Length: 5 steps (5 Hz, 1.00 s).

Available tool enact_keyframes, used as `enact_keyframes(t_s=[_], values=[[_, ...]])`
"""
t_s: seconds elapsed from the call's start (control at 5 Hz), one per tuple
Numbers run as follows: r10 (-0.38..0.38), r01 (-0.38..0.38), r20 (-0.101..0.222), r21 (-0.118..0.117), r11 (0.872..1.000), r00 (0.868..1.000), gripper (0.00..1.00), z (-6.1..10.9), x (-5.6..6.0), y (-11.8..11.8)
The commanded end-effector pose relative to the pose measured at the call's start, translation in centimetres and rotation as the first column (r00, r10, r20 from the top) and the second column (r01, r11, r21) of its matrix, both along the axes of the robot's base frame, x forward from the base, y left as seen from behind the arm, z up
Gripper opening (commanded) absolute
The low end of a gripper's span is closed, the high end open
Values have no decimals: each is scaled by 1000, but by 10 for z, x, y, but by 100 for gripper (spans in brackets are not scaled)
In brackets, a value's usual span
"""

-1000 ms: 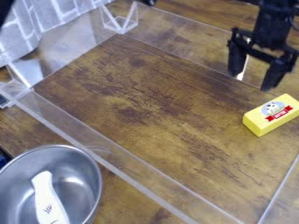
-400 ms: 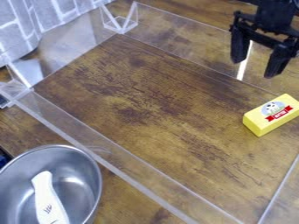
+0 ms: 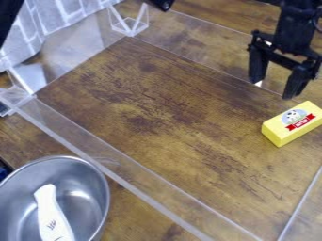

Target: Move the yellow butter to the right side of the table

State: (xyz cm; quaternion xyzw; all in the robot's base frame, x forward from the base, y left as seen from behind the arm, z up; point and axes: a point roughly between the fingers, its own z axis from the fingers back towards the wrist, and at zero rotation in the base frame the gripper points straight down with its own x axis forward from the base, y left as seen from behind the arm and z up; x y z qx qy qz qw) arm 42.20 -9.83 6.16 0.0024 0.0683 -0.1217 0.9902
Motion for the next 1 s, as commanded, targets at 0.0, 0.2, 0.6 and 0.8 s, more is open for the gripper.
enact_keyframes(t_s=[0.0,0.2,0.6,0.8], values=[[22,-21,52,-16,1000,998,100,37,-6,12],[23,-22,78,-13,1000,997,100,61,-11,14],[3,-1,104,-17,1000,995,100,72,-5,7],[1,1,86,-26,1000,996,100,54,0,4]])
